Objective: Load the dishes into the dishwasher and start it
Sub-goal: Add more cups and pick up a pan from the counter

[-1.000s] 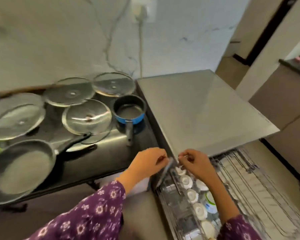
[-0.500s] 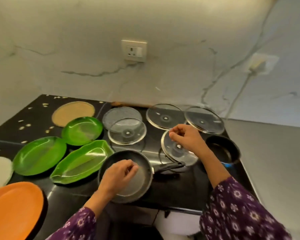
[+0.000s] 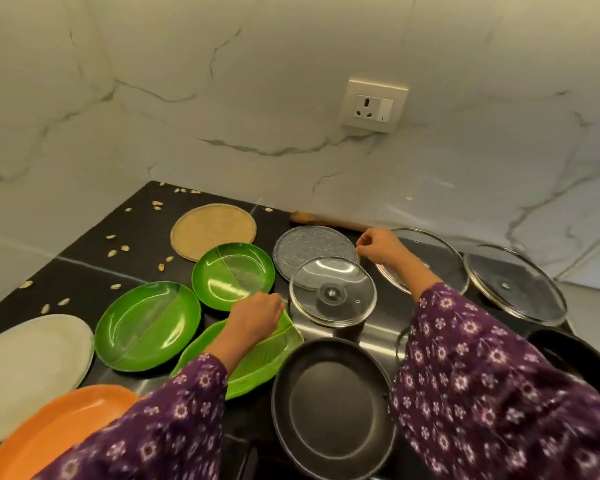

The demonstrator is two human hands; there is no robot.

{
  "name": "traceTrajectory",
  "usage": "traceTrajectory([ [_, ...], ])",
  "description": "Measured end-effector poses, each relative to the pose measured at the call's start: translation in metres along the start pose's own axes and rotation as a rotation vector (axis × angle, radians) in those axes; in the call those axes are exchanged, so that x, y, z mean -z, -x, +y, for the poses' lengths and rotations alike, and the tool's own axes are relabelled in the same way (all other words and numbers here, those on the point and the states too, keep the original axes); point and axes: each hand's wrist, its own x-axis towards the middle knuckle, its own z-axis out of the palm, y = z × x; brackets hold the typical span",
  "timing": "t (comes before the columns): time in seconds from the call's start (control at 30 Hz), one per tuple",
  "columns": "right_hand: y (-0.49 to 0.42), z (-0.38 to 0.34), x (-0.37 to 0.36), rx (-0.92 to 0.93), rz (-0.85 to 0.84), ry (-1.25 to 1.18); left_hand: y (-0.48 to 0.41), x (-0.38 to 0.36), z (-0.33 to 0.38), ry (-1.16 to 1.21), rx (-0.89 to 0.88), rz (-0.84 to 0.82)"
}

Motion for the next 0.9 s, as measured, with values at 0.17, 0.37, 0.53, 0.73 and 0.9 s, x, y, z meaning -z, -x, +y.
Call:
traceTrajectory([
  [0.17, -0.047, -0.001, -0.005, -0.040, -0.023, 0.040, -0.048, -0.009, 0.007, -0.179, -0.085, -0.088],
  [0.37, -0.104, 0.009, -0.017, -0.054, -0.050, 0.163, -0.091, -0.022, -0.003, -0.293, -0.051, -0.228],
  [0.53, -0.144, 0.024, -0.035, -0.050, -0.098, 0.286, -0.106, -0.036, -0.009, -0.365, -0.056, -0.295],
  [0.73, -0.179, 0.033, -0.052, -0.018, -0.121, 0.404, -0.120, -0.041, -0.001, -0.388, -0.091, -0.258],
  [0.9, -0.191, 0.034, -0.069, 0.039, -0.013, 0.498, -0.126, -0.042, -0.002, -0.408, -0.089, -0.259],
])
